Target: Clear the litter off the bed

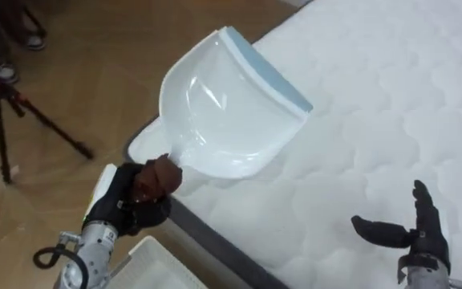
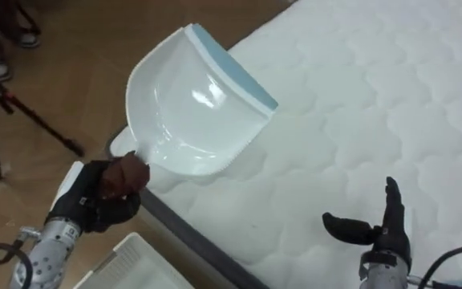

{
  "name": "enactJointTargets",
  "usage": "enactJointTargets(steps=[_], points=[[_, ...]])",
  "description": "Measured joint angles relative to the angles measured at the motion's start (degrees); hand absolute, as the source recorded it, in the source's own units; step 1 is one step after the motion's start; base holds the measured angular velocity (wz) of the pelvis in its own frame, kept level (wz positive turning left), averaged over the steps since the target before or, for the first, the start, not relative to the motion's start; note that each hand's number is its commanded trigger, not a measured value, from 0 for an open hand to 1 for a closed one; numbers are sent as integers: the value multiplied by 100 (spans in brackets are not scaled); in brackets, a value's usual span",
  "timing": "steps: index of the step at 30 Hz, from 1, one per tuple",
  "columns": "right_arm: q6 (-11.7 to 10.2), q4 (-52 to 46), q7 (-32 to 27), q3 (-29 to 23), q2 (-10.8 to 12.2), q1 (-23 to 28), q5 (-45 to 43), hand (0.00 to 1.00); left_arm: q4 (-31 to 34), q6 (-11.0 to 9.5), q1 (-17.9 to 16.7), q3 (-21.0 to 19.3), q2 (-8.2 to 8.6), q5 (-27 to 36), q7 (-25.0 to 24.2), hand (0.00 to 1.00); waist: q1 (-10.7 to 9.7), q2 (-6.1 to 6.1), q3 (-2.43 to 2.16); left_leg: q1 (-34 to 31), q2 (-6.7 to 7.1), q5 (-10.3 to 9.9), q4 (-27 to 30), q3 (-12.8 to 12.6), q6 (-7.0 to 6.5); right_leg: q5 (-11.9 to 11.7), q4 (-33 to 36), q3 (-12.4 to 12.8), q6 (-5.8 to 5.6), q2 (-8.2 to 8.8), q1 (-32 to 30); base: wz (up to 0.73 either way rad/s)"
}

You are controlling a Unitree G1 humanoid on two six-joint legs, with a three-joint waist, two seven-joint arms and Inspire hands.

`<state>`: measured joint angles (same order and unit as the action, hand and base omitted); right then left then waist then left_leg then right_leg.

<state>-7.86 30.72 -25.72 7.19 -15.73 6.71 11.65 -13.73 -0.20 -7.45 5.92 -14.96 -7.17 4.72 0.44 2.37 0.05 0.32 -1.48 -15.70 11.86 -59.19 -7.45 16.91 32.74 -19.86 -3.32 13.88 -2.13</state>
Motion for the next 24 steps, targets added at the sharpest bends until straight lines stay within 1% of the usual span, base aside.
enactJointTargets(steps=[1, 2, 3, 4, 5, 6, 7, 8, 9, 10, 11, 12, 13, 14, 15, 16, 17, 18, 19, 20, 21, 22, 23, 24], points=[[0, -10, 43, 0, 0, -1, 0, 0, 0, 0, 3, -5, 0, 134, 11, 100, 20, 50, -24, -75, -6, -41, 145, 23, 86, -19, -145, -120, 30, 62, 26, -93], [1, -17, 141, 0, -14, -36, -10, 0, -4, 2, 12, -11, 30, 306, 65, 100, 143, 102, -21, -263, -9, -80, 481, 475, 181, 150, -438, -243, 0, 159, 62, -105], [40, -6, 230, 0, -22, -72, -70, 0, -6, 17, -29, -17, 91, 319, 96, 100, 239, 24, 3, -461, 16, -82, 740, 1430, 233, 149, -624, -169, -97, 87, 69, -111], [47, -7, 286, 5, -9, -68, -86, 0, -5, 23, -68, -16, 95, 318, 91, 100, 277, -25, -3, -513, 27, -73, 792, 1758, 246, 91, -709, -138, -157, 24, 88, -107], [48, -11, 370, 29, 35, -50, -130, 0, -6, 26, -127, -43, 65, 320, 79, 100, 288, -49, -15, -543, 54, -58, 794, 2185, 312, 62, -911, -82, -189, -110, 157, -71], [49, -15, 417, 26, 70, -48, -178, 0, -5, 27, -132, -88, 53, 321, 78, 100, 230, -15, -22, -556, 36, 31, 755, 2367, 451, 8, -1067, -66, -119, -214, 195, -44], [49, -23, 441, 15, 73, -47, -259, 0, -4, 27, -132, -115, 56, 321, 79, 100, 145, 13, -30, -557, 26, 89, 702, 2376, 489, -33, -1154, -72, -100, -250, 211, -12], [48, -70, 488, -68, 70, -46, -434, 0, -3, 23, -132, -135, 56, 322, 88, 100, 57, 47, -37, -549, 9, 221, 577, 2372, 472, -103, -1294, -73, -122, -327, 226, -6], [36, -101, 524, -188, 70, -44, -585, 0, -3, 23, -143, -133, 56, 321, 89, 100, -22, 47, -36, -546, -35, 343, 490, 2355, 295, -189, -1417, -75, -81, -427, 240, -12], [33, -102, 529, -229, 70, -44, -610, 0, -3, 22, -154, -129, 54, 321, 89, 100, -58, 45, -35, -546, -66, 391, 481, 2336, 214, -219, -1460, -72, -49, -469, 243, -19], [33, -102, 532, -256, 70, -41, -621, 0, -4, 23, -172, -128, 55, 321, 91, 100, -124, 43, -25, -550, -127, 463, 478, 2346, 88, -270, -1540, -39, -7, -558, 253, -22], [33, -102, 538, -256, 90, -28, -616, 0, -7, 24, -185, -126, 54, 321, 91, 100, -154, 30, -13, -564, -187, 499, 474, 2344, 23, -309, -1614, 4, 42, -639, 255, -25], [33, -102, 543, -250, 99, -25, -616, 0, -9, 24, -188, -124, 55, 322, 91, 66, -154, 21, 0, -569, -214, 506, 471, 2345, 12, -316, -1627, 36, 55, -671, 249, -25], [32, -102, 556, -238, 107, 2, -626, 0, -14, 24, -204, -95, 71, 322, 89, 36, -184, -3, 5, -569, -261, 520, 477, 2337, 9, -328, -1661, 90, 85, -731, 250, -20], [32, -100, 576, -240, 110, 37, -684, 0, -14, 24, -210, -54, 104, 330, 77, 0, -216, -30, 0, -563, -287, 550, 467, 2339, 36, -344, -1707, 86, 118, -761, 266, -14], [32, -100, 589, -240, 110, 45, -729, 0, -14, 23, -210, -30, 116, 332, 70, 0, -238, -43, 3, -560, -296, 570, 460, 2339, 34, -345, -1710, 89, 138, -774, 266, -5], [32, -101, 595, -240, 113, 46, -796, 0, -14, 21, -211, 4, 133, 332, 27, 0, -284, -68, 3, -560, -313, 597, 455, 2341, 41, -354, -1710, 87, 186, -788, 265, 0], [26, -102, 594, -246, 114, 46, -856, 0, -27, 14, -216, 5, 147, 332, -52, 0, -322, -87, -5, -556, -331, 618, 465, 2338, 61, -357, -1706, 105, 205, -802, 260, 0], [20, -102, 593, -248, 116, 46, -872, 0, -45, 4, -216, 5, 148, 332, -72, 0, -325, -95, -9, -550, -343, 625, 484, 2327, 72, -358, -1701, 124, 223, -810, 252, -18], [15, -102, 598, -247, 119, 46, -871, 0, -92, -8, -221, 5, 151, 331, -82, 0, -303, -100, -12, -517, -354, 643, 497, 2360, 102, -345, -1698, 210, 257, -834, 248, -44], [8, -103, 625, -253, 119, 45, -874, 0, -128, -17, -261, 1, 155, 331, -82, 0, -246, -102, -13, -487, -346, 660, 507, 2549, 144, -347, -1697, 359, 296, -873, 248, -57], [-3, -103, 655, -257, 119, 45, -884, 0, -143, -18, -286, -4, 155, 332, -82, 0, -205, -104, -13, -480, -335, 660, 521, 2672, 183, -344, -1695, 429, 319, -896, 248, -69], [-21, -103, 713, -258, 118, 42, -932, 0, -159, -18, -349, -16, 155, 335, -82, 0, -148, -110, -15, -461, -287, 661, 529, 2998, 258, -330, -1689, 588, 354, -937, 247, -72], [-24, -104, 764, -255, 119, 25, -974, 0, -163, -18, -424, -19, 155, 358, -82, 0, -100, -125, -8, -428, -228, 647, 539, 3370, 328, -323, -1682, 766, 385, -986, 245, -78]])
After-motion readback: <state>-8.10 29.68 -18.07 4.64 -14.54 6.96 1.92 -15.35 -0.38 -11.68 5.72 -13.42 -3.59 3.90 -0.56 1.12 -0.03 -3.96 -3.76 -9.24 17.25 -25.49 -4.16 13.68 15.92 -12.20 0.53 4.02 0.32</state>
